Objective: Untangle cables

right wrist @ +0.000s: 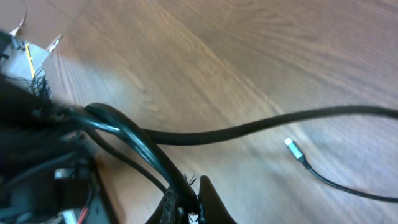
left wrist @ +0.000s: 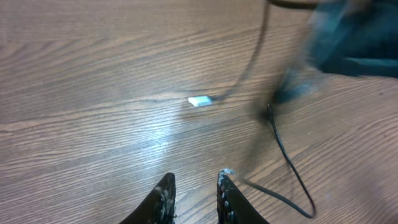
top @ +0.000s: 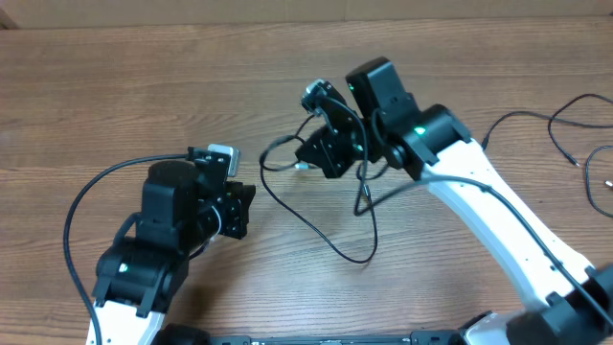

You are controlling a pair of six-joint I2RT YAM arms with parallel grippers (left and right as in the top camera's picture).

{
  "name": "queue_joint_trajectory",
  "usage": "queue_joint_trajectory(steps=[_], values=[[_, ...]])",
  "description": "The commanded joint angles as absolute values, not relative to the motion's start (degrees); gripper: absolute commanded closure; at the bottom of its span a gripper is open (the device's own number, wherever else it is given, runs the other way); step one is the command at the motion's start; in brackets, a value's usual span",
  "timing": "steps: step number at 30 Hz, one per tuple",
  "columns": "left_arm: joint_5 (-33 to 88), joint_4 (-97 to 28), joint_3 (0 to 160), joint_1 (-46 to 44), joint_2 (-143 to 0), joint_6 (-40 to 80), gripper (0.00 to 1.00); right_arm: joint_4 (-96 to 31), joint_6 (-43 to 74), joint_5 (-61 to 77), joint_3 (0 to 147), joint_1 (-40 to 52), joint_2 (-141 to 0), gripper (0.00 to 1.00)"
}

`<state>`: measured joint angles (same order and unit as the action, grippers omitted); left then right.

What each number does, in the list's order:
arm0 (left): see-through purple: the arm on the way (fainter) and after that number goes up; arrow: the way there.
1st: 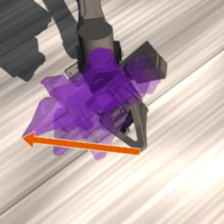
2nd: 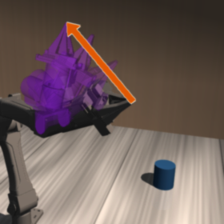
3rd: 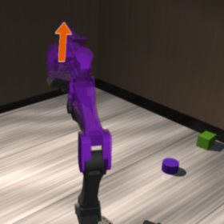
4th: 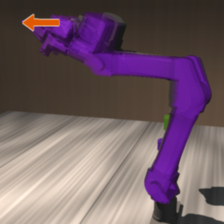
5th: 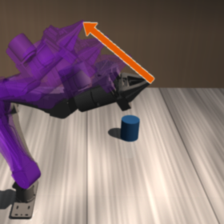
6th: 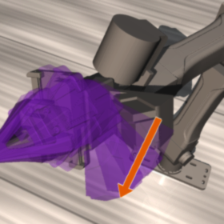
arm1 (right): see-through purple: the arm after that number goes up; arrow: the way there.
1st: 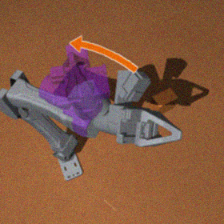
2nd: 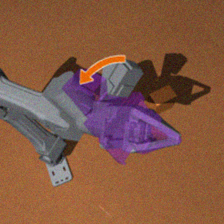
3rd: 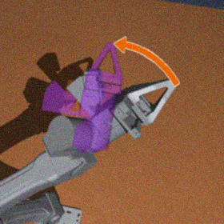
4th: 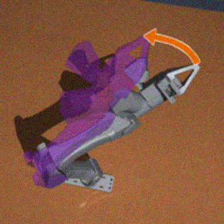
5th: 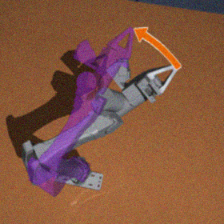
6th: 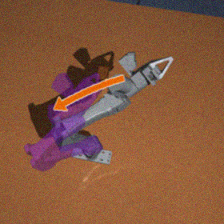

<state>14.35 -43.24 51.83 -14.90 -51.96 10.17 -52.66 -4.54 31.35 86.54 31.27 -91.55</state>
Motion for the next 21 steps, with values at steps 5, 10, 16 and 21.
queue_joint_trajectory(steps=[5,10,16,21], values=[[15.40,-42.78,51.42,-14.66,-55.72,10.31,0.78,-59.22,-4.67,30.65,87.48,31.48,-87.72,0.96],[22.59,-41.50,51.42,-14.66,-56.18,3.79,0.76,-59.24,-4.45,29.98,87.44,31.46,-87.77,0.96],[27.03,-36.36,51.42,-14.66,-56.18,-2.96,0.72,-62.04,-2.98,28.93,87.39,31.42,-88.40,0.96],[27.14,-32.80,51.42,-14.66,-56.18,-4.32,0.69,-64.93,-2.98,28.95,87.39,31.42,-88.86,0.96]])
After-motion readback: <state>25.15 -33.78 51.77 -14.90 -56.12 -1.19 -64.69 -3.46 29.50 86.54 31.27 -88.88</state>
